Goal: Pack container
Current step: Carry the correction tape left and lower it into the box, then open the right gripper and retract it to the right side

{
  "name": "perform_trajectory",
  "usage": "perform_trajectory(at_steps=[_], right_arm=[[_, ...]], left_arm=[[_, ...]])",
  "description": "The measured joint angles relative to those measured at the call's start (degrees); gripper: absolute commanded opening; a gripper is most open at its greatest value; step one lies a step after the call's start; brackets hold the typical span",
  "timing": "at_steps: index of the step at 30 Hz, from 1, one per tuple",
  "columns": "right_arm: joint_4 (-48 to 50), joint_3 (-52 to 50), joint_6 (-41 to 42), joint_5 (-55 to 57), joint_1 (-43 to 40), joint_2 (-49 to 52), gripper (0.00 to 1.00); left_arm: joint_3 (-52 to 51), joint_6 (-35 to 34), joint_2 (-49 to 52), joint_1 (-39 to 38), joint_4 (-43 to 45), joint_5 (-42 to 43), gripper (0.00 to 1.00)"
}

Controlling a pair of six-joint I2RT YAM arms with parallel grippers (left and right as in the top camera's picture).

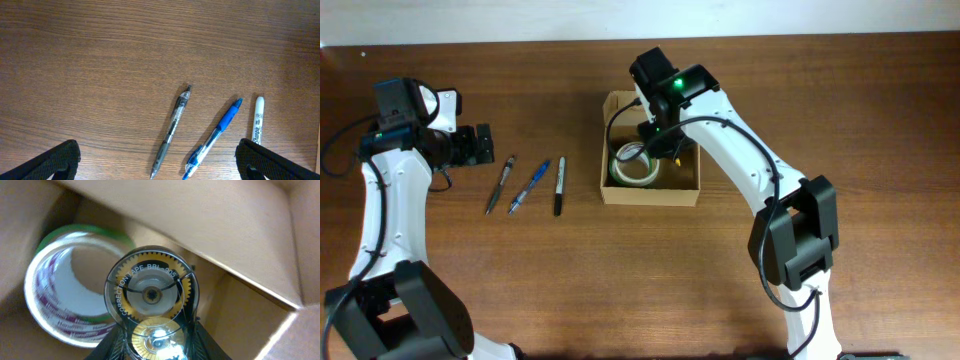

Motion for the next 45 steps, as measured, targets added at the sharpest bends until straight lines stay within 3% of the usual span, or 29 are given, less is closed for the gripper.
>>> perform_trajectory(at_steps=[7, 17, 32, 36, 45], right_arm=[[-0.31, 0.00, 15.78, 0.22, -0.35, 0.00, 0.30], [-2.14, 0.00, 28.72, 0.94, -1.77, 0.00, 0.29], [-4.17, -3.78, 31.32, 2.38, -2.80, 0.00, 0.30], [-3.63, -4.39, 32.20, 2.36, -2.58, 0.00, 0.52], [-2.67, -2.99, 26.03, 2.38, -2.54, 0.00, 0.56]], left_arm=[[0.00, 0.00, 0.00, 0.00, 0.00, 0.00, 0.99], [0.00, 0.00, 0.00, 0.00, 0.00, 0.00, 0.99], [0.00, 0.00, 0.00, 0.00, -0.02, 0.00, 0.99], [0.00, 0.00, 0.00, 0.00, 0.00, 0.00, 0.99], [0.00, 0.00, 0.00, 0.00, 0.00, 0.00, 0.99]])
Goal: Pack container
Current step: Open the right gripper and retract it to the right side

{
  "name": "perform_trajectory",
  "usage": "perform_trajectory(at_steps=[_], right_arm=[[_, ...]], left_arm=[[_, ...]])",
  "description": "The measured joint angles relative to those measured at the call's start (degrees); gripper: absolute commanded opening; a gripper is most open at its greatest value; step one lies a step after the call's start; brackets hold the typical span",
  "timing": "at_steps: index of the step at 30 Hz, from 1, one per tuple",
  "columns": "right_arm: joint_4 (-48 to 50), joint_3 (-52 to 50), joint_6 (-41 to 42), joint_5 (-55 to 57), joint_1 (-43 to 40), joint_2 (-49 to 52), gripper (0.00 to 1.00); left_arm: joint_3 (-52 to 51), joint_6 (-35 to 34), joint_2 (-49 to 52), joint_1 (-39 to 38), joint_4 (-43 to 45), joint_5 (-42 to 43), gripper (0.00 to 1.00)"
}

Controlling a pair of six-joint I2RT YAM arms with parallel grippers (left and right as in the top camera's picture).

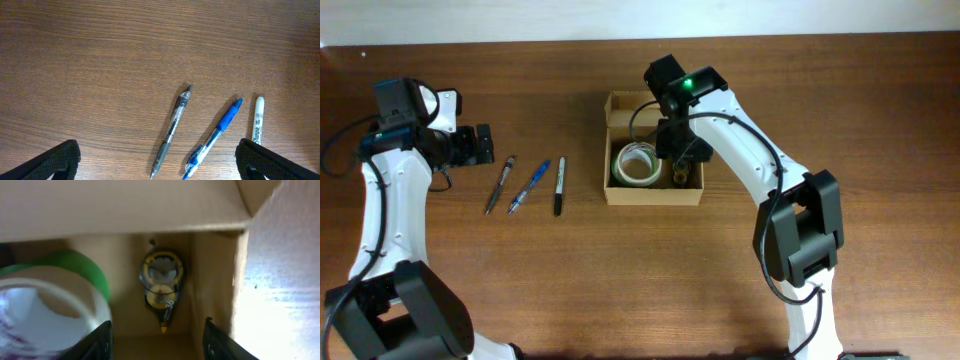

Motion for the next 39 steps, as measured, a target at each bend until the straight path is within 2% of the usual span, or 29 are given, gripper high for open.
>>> perform_trajectory(at_steps=[6, 9, 15, 18, 24, 29, 32, 35, 39], right_arm=[[-4.66, 11.67, -6.27, 0.44, 0.00, -0.07, 0.57], [-11.04, 23.06, -10.14, 3.34, 0.00, -0.20, 0.61], [-20.63, 44.83, -14.75, 10.62, -1.09, -2.80, 0.64], [-21.53, 48.28, -15.61, 11.85, -5.09, -7.19, 0.64], [-24.02, 47.87, -14.21, 12.41, -25.66, -16.76, 0.74], [-24.46, 40.92, -13.84, 4.46, -42.77, -20.57, 0.84], [-24.41, 32.81, -14.01, 0.20, -47.45, -20.85, 0.99], [-23.28, 23.21, -14.78, -2.67, -50.10, -19.74, 0.99], [-19.80, 12.20, -14.91, -4.92, -51.34, -17.79, 0.99]], left_arm=[[0.00, 0.00, 0.00, 0.00, -0.02, 0.00, 0.99], [0.00, 0.00, 0.00, 0.00, -0.02, 0.02, 1.00], [0.00, 0.00, 0.00, 0.00, 0.00, 0.00, 0.99], [0.00, 0.00, 0.00, 0.00, 0.00, 0.00, 0.99], [0.00, 0.00, 0.00, 0.00, 0.04, 0.04, 0.99], [0.00, 0.00, 0.00, 0.00, 0.02, 0.35, 0.99], [0.39, 0.00, 0.00, 0.00, -2.32, 1.60, 0.99], [2.89, 0.00, 0.00, 0.00, -7.19, 2.36, 0.99], [11.15, 0.50, -0.83, 0.00, -12.76, 2.45, 0.99]])
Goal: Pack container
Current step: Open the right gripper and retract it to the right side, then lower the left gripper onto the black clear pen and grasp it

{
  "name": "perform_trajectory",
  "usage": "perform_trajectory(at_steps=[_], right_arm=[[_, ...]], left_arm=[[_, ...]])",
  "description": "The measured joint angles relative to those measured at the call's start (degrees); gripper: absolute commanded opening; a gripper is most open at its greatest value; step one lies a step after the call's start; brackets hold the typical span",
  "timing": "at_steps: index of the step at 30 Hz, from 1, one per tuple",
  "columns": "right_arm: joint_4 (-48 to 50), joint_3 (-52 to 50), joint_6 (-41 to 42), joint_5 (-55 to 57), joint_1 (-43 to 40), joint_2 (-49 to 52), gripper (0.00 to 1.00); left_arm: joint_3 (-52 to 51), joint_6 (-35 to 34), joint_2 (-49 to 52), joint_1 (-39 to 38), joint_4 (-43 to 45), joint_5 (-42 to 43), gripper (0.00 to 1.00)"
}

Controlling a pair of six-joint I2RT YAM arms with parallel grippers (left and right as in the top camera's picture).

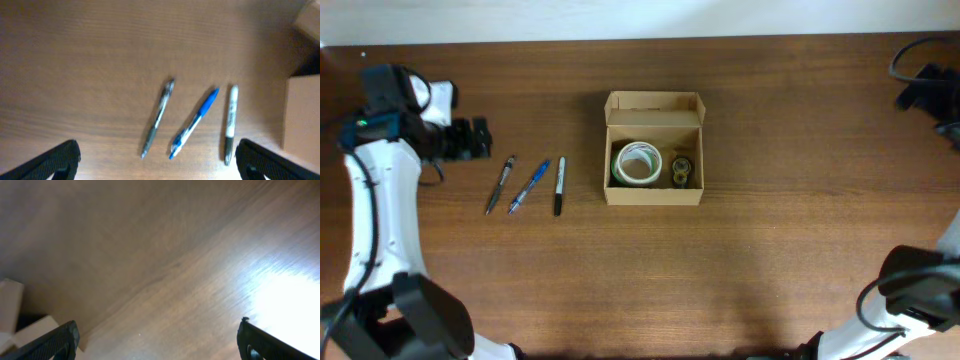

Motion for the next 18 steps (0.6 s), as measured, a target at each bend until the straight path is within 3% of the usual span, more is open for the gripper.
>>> perform_trajectory(at_steps=[9, 18], right_arm=[[3.52, -14.99, 0.00, -1.64, -0.04, 0.35, 0.99], [3.63, -17.90, 0.04, -1.84, -0.04, 0.35, 0.99]], left_arm=[[6.84, 5.20, -8.79, 0.00, -2.67, -3.61, 1.00], [6.80, 10.34, 3.63, -0.24, -3.74, -5.77, 0.97]])
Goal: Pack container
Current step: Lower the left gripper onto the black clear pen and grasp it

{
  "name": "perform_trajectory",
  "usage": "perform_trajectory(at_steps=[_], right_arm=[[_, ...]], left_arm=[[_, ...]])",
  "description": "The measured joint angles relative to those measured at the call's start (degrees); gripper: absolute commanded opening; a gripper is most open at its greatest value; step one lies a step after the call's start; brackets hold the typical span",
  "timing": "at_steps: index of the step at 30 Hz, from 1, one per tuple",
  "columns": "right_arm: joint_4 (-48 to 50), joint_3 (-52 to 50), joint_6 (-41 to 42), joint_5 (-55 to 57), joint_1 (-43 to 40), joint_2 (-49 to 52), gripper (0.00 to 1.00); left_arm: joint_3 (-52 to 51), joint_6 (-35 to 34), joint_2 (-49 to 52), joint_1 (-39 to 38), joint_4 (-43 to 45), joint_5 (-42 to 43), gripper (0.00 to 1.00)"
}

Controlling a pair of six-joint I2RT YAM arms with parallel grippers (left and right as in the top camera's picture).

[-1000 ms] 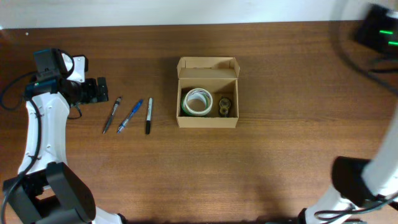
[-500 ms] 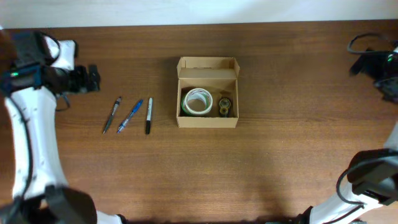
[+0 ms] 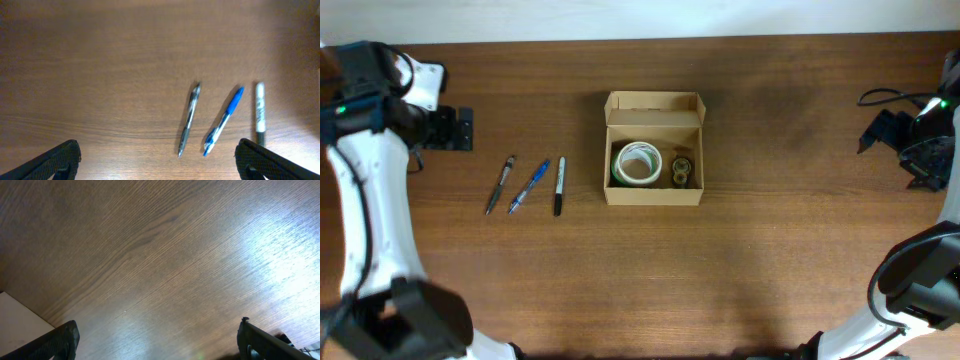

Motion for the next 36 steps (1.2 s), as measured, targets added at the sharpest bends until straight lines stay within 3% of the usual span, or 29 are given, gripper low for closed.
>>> perform_trajectory(at_steps=[7, 11, 36], right_arm=[[0.00, 0.00, -0.04, 0.00, 0.00, 0.00, 0.99], [0.00, 0.00, -0.07, 0.00, 0.00, 0.00, 0.98], [0.00, 0.00, -0.04, 0.00, 0.00, 0.00, 0.99]], left_arm=[[0.00, 2.01, 9.29, -2.45, -0.74, -0.57, 0.92], [0.00, 2.58, 14.14, -4.74, -0.83, -2.05, 0.79], [-2.34, 10.80, 24.92, -6.49, 1.14, -5.70, 0.71]])
